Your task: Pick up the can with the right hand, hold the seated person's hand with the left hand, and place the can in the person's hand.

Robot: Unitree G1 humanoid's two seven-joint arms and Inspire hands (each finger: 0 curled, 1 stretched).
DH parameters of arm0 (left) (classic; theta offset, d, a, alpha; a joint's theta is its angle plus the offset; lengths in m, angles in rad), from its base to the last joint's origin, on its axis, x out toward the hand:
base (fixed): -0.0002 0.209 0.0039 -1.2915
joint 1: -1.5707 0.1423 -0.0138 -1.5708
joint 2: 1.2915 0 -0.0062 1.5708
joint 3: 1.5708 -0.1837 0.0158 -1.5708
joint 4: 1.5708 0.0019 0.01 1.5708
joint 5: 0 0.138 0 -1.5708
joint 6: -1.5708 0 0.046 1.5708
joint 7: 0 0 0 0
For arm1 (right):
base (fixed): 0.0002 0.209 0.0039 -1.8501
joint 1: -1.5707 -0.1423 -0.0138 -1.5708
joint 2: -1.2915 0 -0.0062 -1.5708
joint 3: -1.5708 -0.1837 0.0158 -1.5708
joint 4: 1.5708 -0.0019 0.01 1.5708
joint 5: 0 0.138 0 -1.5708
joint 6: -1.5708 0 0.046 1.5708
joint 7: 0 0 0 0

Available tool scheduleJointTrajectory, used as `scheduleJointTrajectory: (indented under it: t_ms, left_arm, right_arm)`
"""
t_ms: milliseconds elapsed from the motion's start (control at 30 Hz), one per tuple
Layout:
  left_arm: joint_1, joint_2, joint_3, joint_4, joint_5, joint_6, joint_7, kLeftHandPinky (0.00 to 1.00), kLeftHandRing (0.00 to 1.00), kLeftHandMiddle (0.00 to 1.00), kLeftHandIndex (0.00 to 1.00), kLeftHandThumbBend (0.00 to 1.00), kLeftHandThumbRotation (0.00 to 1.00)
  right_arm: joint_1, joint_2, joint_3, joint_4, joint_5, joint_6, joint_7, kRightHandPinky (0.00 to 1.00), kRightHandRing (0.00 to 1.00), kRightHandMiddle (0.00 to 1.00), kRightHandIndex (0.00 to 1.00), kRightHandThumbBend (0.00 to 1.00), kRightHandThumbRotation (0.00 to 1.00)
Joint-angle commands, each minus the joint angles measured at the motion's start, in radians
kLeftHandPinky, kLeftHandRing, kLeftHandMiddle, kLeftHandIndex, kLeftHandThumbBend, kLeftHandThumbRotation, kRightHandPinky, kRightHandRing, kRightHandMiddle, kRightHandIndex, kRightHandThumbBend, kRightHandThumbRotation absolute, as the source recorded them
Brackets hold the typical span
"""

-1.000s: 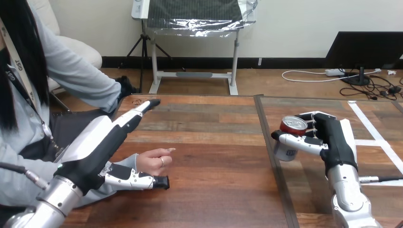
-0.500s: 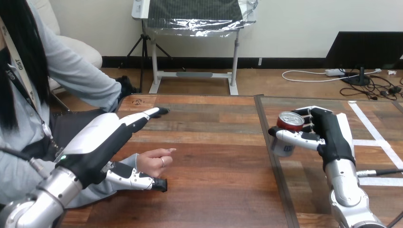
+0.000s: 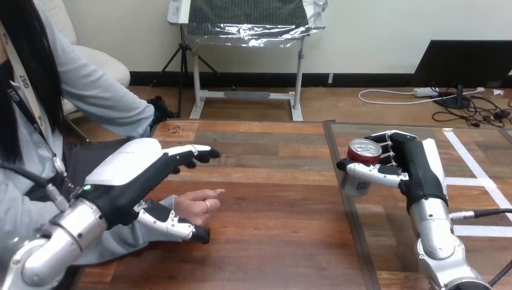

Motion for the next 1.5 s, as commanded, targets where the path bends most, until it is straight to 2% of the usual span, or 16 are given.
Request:
scheduleJointTrajectory:
  t_ms: [0,267,733,1233,1467]
  left_arm:
    - [-0.085,0.042,-0.027,0.049,0.019,-0.011,0.005,0.65,0.76,0.79,0.81,1.00,0.31]
    - [-0.118,0.064,-0.052,0.096,0.047,-0.009,0.007,0.66,0.76,0.79,0.80,1.00,0.27]
    - [-0.174,0.097,-0.097,0.192,0.077,0.001,-0.004,0.69,0.79,0.81,0.81,1.00,0.27]
    - [-0.249,0.116,-0.149,0.390,0.105,-0.062,0.049,0.74,0.81,0.82,0.83,1.00,0.32]
    - [-0.280,0.117,-0.181,0.478,0.140,-0.074,0.102,0.77,0.83,0.84,0.84,1.00,0.33]
  right_arm:
    - [-0.102,-0.007,-0.002,-0.047,0.004,-0.025,-0.018,0.38,0.44,0.50,0.53,0.78,0.00]
    - [-0.101,-0.008,-0.012,-0.047,0.017,-0.037,0.003,0.37,0.43,0.49,0.53,0.78,0.00]
    - [-0.088,-0.008,-0.025,-0.071,0.044,-0.045,0.028,0.37,0.42,0.49,0.52,0.77,0.00]
    - [-0.076,-0.012,-0.031,-0.091,0.059,-0.067,0.045,0.36,0.41,0.48,0.51,0.77,0.00]
    - [-0.068,-0.015,-0.030,-0.104,0.065,-0.072,0.055,0.36,0.41,0.48,0.51,0.76,0.00]
